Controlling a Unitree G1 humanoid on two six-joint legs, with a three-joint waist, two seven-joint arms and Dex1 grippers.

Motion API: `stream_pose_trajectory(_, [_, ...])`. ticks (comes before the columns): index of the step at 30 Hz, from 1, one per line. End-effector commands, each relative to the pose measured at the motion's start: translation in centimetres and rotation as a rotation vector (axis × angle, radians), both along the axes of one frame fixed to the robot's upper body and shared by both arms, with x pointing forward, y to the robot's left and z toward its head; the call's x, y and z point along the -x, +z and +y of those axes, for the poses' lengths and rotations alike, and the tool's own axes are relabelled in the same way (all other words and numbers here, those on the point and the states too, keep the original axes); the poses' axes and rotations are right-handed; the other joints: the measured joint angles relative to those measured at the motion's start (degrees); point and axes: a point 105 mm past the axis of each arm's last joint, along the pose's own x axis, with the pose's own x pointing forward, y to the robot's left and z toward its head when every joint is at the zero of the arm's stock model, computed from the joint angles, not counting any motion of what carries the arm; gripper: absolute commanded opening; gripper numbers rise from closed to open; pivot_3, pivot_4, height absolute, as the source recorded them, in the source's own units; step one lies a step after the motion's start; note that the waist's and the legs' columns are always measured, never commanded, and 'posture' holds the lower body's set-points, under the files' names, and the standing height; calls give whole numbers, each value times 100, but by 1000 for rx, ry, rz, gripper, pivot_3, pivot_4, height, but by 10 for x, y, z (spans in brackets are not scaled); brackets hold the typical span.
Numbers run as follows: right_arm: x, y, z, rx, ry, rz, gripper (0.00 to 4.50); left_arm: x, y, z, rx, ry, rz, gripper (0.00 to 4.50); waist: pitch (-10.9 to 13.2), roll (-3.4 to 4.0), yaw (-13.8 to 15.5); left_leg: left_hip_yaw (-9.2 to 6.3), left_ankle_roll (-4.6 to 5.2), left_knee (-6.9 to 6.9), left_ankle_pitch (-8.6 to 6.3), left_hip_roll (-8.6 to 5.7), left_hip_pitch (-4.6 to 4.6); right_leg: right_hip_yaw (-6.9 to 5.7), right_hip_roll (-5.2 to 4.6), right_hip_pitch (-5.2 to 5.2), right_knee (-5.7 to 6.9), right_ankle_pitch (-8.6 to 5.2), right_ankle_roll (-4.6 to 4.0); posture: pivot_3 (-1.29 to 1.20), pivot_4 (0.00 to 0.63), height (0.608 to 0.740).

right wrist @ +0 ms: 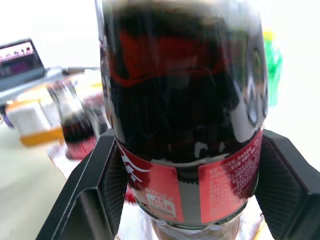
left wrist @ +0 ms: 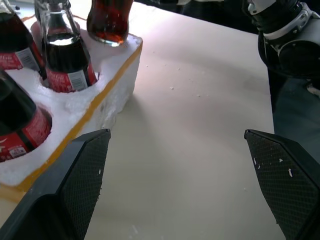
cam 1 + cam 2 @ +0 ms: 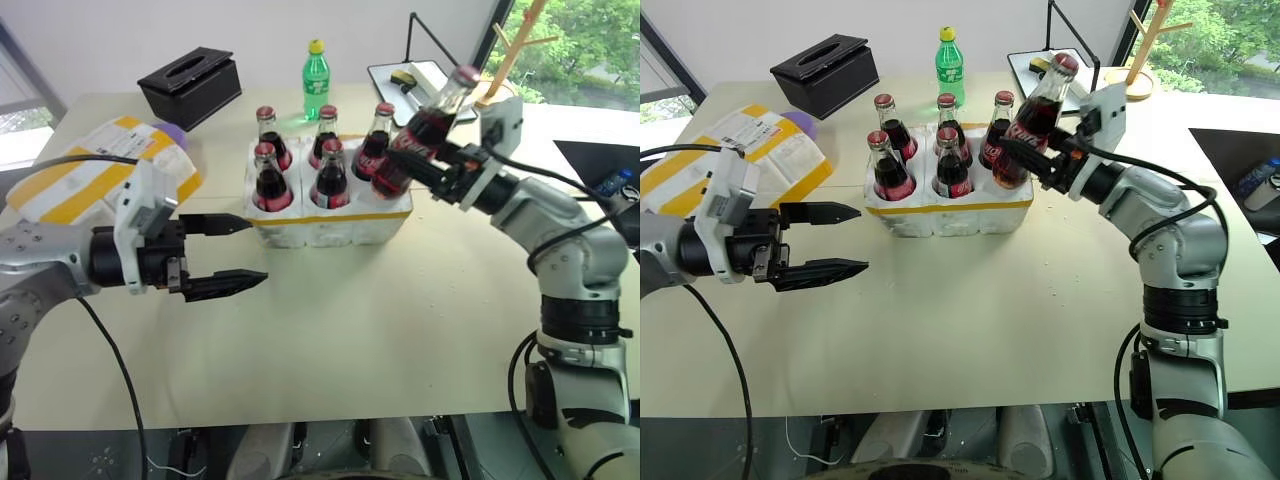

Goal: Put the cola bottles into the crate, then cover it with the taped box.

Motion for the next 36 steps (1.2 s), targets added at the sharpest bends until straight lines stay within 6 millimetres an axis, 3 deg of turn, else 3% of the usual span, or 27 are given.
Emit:
stream_pose_trajectory(1, [0, 16, 6, 10, 18, -94, 2789, 2, 11, 2, -4, 21, -70, 4500, 0, 0, -5, 0, 0, -1, 0, 0, 0, 0, 0, 0, 0, 0, 0, 0, 150, 736])
stream_pose_trajectory(4, [-5, -3, 11, 47, 23, -52, 2789, 3, 11, 3, -1, 31, -72, 4500, 0, 0, -17, 0, 0, -2, 0, 0, 0, 0, 1, 0, -1, 0, 0, 0, 150, 736])
stream_pose_trajectory(10, [-16, -22, 20, 87, 30, 4, 2789, 2, 10, 6, -1, 54, -76, 4500, 0, 0, -37, 0, -2, -3, 1, 0, 0, 0, 2, -2, 0, 0, 0, 0, 150, 736])
stream_pose_trajectory(12, [-19, -24, 22, 90, 31, 22, 3852, 1, 10, 7, -2, 58, -77, 4500, 0, 0, -49, 0, -2, -3, 1, 0, 1, 0, 2, 0, 0, 0, 0, 0, 150, 736])
stream_pose_trajectory(14, [-20, -23, 23, 94, 33, 19, 4481, 1, 10, 7, -2, 61, -78, 4500, 0, 0, -63, 1, -4, -3, 2, 0, 3, 0, 3, 2, 0, 0, 0, 0, 150, 736])
stream_pose_trajectory(20, [-9, 0, 8, 107, 49, -40, 4481, -5, 9, 18, -29, 142, -104, 4500, 0, 0, -59, 0, -6, -3, 3, 1, 5, 0, 3, 2, 2, 0, 0, 0, 150, 736])
stream_pose_trajectory(28, [35, 63, -42, 106, 108, -153, 4481, -20, 17, 81, -208, 549, -300, 4500, 1, 1, -9, -1, 1, -6, -2, 3, 4, -1, 2, 3, -3, 0, -1, 0, 150, 736])
stream_pose_trajectory(32, [67, 73, -48, 119, 260, -153, 4481, -15, 18, 117, -357, 745, -395, 4500, 1, 2, -26, 1, 33, -6, -21, 4, 6, 0, 0, 4, -5, 0, -1, 0, 150, 736])
stream_pose_trajectory(36, [77, 70, -49, 155, 325, -138, 4481, -8, 2, 160, -599, 925, -420, 4500, 1, 1, -23, 2, 35, -9, -23, 7, 7, -1, -1, 6, -9, -1, -2, 0, 150, 736])
